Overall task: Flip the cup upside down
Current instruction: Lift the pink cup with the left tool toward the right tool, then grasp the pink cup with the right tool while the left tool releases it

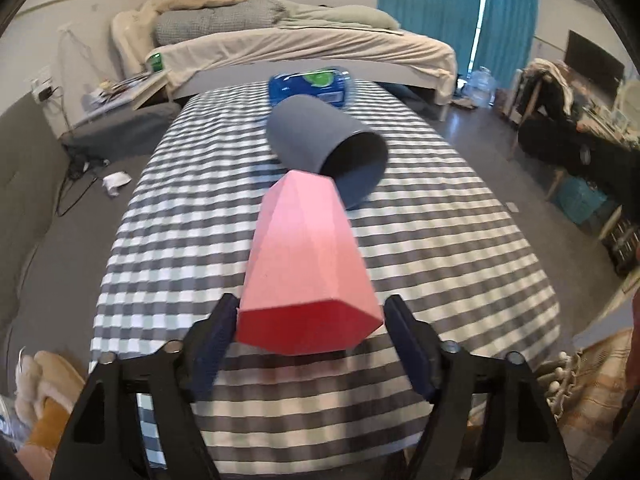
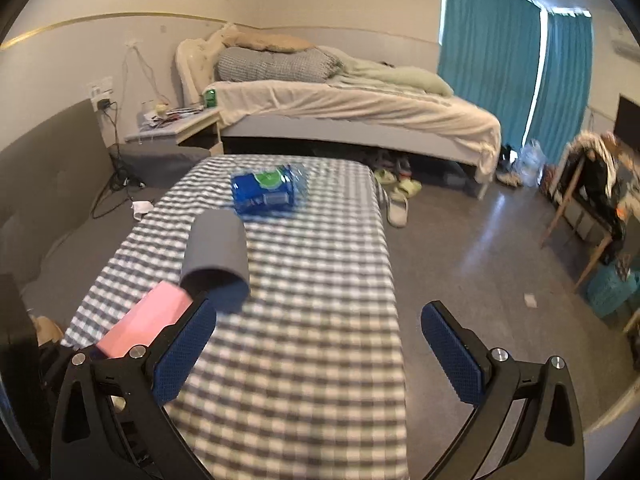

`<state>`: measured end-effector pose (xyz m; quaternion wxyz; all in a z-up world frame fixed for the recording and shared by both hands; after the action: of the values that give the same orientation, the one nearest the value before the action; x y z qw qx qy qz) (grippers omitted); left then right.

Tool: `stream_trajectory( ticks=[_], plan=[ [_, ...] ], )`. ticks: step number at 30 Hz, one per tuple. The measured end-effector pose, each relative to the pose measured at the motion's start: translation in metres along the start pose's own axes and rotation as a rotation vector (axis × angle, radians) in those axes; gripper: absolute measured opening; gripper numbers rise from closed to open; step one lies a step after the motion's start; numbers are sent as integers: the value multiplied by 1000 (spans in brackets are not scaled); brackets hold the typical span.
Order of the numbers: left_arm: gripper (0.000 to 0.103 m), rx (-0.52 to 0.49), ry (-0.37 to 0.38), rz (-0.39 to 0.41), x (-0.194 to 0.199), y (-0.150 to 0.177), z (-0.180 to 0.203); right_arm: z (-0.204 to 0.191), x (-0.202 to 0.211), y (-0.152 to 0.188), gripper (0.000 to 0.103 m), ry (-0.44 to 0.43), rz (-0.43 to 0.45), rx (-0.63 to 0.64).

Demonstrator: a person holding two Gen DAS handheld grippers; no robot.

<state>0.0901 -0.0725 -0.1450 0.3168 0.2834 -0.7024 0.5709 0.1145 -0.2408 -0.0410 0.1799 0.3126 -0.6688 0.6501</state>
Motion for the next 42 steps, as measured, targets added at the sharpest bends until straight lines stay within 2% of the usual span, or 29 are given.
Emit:
stream_trajectory(
  ticks=[4,8,10,13,15,20,24,27,32,36,42],
  plan=[
    [80,6,42,-11,19,3,4,9,13,7,103,-7,-13,-41],
    [80,64,73,-30,46,12,-13,11,27,11,103,-105,-59,-106],
    [80,79,42,-22,57,8,-30,14,32,12,103,-115,-78,-140],
    [97,111,-20,5,72,-7,-62,13,28,10,103,-146,-155,-174],
    [97,112,-50,32,79,-20,-83,2,24,4,103,-157,-207,-154],
    [98,122,-145,85,65,-37,-127,-36,0,-3,103,-149,-340,-87],
    [98,92,-204,124,36,-34,-140,-62,-28,-4,103,-158,-413,-95],
    [98,132,-191,91,12,-28,-153,-77,-52,-1,103,-142,-450,-90],
    [98,229,-153,59,-5,-29,-170,-92,-97,7,100,-124,-514,-113],
    [98,270,-129,57,-11,-29,-176,-96,-122,8,88,-112,-553,-129],
    [98,261,-106,49,-17,-27,-168,-102,-139,18,72,-99,-615,-125]
  ],
)
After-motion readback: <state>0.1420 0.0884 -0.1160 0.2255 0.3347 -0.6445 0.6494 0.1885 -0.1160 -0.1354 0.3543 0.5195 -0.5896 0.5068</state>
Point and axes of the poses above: each gripper's, at about its wrist camera, not at the fingertips, and x roughly against the way its jaws point, z to its right, y to its underside, the point moved 7 cm from there along -x, roughly the way its jaws point, and after that the axes turned 11 degrees about -y, right-handed, at the moved point
